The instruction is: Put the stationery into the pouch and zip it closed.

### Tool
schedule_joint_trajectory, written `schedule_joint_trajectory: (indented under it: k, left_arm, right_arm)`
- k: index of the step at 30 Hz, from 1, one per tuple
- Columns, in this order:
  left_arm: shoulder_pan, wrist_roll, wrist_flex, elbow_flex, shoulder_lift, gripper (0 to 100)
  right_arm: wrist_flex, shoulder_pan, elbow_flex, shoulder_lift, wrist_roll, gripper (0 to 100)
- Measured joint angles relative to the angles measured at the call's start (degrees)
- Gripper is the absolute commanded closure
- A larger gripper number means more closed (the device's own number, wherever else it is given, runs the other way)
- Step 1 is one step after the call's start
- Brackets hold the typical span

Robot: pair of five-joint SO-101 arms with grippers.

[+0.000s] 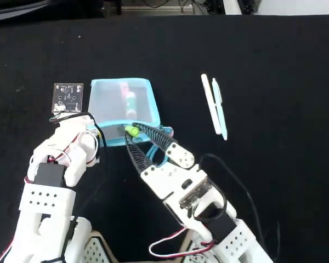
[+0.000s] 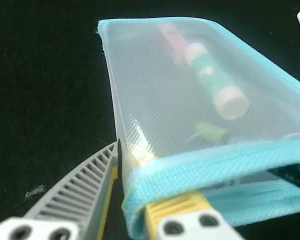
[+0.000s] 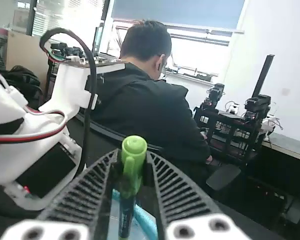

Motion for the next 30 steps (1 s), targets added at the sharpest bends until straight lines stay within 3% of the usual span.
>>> schedule_joint_trajectory:
  k: [5,10,16,24,30]
  left_arm:
    - [0.0,0.0,0.0,0.0,0.1,97]
    - [-0.1,0.0,0.0,0.0,0.1,97]
    - [-0.2,0.0,0.1,0.0,0.0,97]
    - [-0.2,0.0,0.1,0.0,0.0,97]
    - [-0.2,0.0,0.1,0.0,0.0,97]
  right_arm:
    - [1.9,0.2,0.1,0.0,1.0,97.4]
    - [11.7,-3.2,0.0,0.0,2.2,83.5]
    - [27.6,-4.7,-5.9,0.0,1.3,88.4]
    - [29.9,-4.3,-11.0,0.0,-1.3,92.6]
    - [36.1,8.0,-18.8,0.0,-4.9,92.6]
